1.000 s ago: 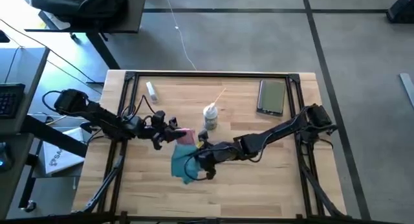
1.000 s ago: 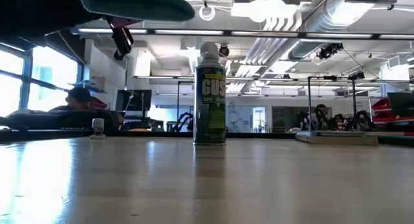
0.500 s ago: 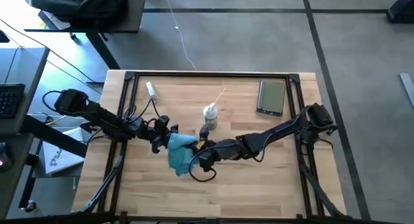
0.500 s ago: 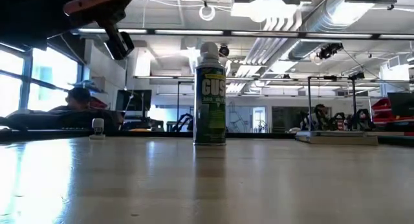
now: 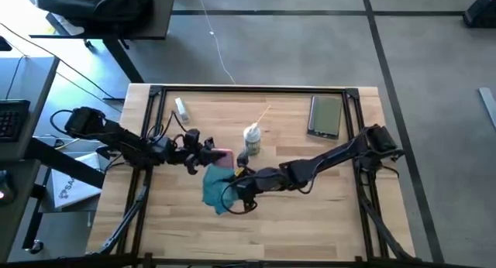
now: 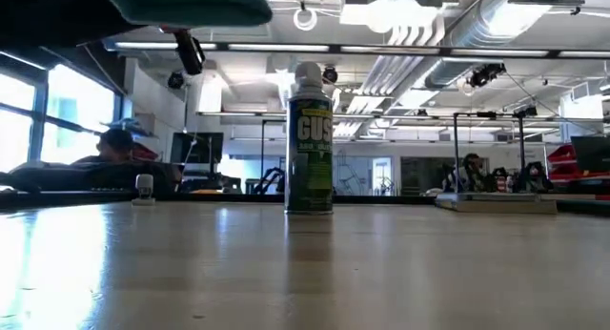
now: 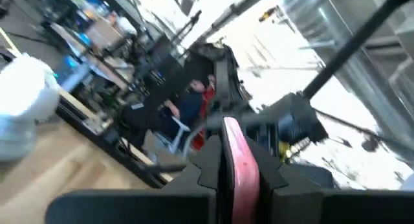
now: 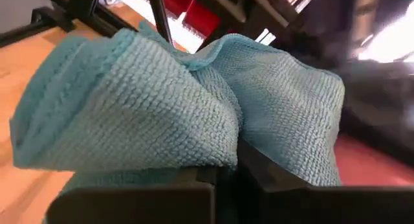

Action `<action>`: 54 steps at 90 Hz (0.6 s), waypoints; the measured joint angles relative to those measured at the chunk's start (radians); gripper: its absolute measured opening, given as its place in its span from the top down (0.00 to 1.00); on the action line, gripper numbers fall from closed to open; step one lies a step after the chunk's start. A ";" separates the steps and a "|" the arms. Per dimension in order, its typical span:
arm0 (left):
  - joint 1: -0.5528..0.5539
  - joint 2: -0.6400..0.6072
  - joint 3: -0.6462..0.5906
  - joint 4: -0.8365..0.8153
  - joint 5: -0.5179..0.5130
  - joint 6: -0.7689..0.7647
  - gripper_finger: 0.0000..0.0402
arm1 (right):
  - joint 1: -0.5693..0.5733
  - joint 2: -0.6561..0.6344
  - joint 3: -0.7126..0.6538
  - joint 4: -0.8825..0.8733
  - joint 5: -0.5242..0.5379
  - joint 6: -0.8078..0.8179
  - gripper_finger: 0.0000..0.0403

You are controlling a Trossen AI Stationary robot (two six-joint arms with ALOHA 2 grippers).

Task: Apply microfiber cloth
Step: Wipe the back and front of the cellphone with the blue microfiber cloth

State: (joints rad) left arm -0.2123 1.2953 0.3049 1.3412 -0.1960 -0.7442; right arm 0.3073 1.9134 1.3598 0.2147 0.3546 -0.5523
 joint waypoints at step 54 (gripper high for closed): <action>-0.072 0.000 0.008 -0.168 -0.272 -0.015 0.97 | -0.083 -0.004 0.000 0.013 0.131 -0.070 1.00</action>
State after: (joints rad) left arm -0.2840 1.2949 0.3130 1.1732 -0.4680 -0.7597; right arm 0.2245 1.9091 1.3594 0.2276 0.4856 -0.6226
